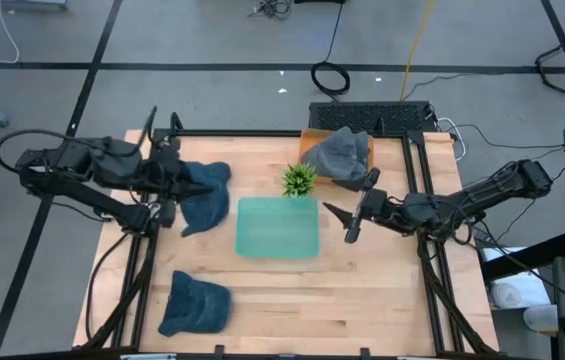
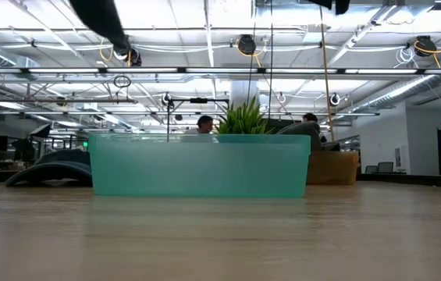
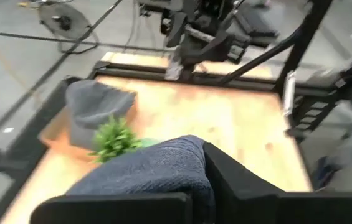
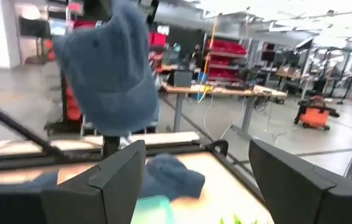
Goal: Pick & Place hat
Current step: Put the bottom right blue cap into the green bin
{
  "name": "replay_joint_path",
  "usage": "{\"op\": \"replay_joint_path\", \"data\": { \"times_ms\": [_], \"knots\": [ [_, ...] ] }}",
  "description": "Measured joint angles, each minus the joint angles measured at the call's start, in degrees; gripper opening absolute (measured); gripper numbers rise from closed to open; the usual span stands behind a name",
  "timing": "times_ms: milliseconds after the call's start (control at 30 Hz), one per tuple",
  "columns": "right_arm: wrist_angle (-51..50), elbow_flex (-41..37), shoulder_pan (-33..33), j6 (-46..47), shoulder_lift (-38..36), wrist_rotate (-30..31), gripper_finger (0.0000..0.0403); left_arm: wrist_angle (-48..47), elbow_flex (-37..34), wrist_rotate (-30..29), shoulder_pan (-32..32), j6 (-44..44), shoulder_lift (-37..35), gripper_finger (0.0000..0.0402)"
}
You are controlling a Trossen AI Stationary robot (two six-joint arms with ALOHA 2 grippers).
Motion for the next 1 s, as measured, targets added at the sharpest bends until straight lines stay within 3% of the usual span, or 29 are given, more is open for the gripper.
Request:
{"op": "replay_joint_path", "data": {
  "times_ms": [300, 467, 667, 1000],
  "knots": [
    [-4.79, 0.00, -1.88, 1.47, 0.04, -8.66, 0.0275, -3.28, 0.41, -1.38, 0.11, 6.50, 3.39, 0.0017],
    [-4.34, 0.00, -1.86, 1.45, 0.04, -8.65, 0.0274, -4.68, 0.43, -0.80, 1.09, 8.47, 6.23, 0.0017],
    [-4.38, 0.00, -1.86, 1.43, 0.04, -8.58, 0.0274, -4.64, 0.43, 6.45, 4.48, 5.60, 10.60, 0.0017],
    [-3.44, 0.00, -1.84, 1.19, 0.04, -8.68, 0.0274, -1.64, 0.41, 6.38, 6.05, 0.61, 18.55, 0.0017]
  ]
}}
